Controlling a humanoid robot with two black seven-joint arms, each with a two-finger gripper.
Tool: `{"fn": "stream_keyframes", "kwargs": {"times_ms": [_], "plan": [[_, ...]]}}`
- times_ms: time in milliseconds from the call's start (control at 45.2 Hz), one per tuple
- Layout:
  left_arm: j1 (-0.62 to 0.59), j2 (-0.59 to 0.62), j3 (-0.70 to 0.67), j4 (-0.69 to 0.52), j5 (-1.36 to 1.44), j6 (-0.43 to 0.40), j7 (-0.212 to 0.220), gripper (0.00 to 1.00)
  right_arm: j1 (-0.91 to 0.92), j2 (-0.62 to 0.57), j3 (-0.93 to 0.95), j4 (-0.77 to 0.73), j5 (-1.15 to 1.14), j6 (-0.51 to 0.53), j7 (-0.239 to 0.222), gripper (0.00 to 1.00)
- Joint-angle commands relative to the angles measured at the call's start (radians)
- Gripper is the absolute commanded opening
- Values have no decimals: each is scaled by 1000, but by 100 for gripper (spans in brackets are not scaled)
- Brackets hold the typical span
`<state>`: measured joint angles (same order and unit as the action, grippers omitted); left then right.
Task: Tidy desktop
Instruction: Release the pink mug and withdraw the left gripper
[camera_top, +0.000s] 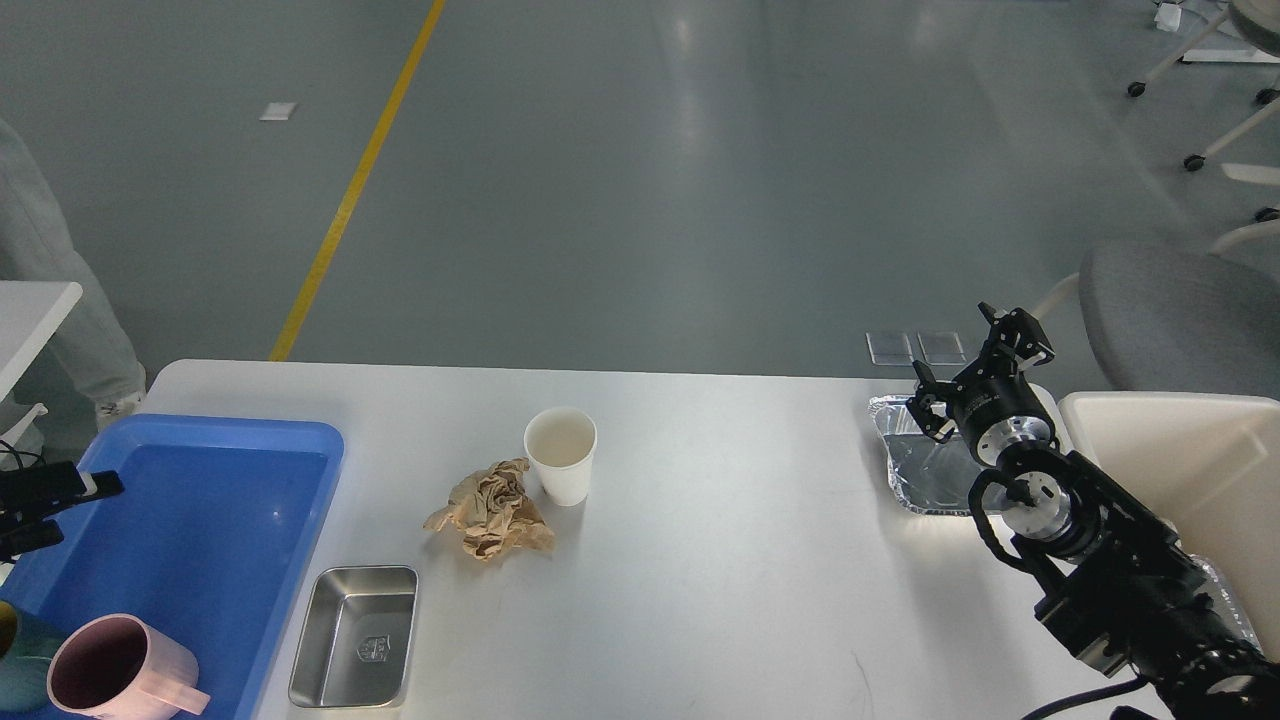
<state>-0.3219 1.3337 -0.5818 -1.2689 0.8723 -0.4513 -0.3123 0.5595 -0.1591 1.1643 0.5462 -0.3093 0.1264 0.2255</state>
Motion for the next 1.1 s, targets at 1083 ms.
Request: {"fn": "stream_keyframes", "kwargs": {"times_ms": [1083], "plan": [[-22, 308, -158, -61, -288, -191, 268, 85, -1, 27, -11, 0, -28, -27, 0, 100]]}}
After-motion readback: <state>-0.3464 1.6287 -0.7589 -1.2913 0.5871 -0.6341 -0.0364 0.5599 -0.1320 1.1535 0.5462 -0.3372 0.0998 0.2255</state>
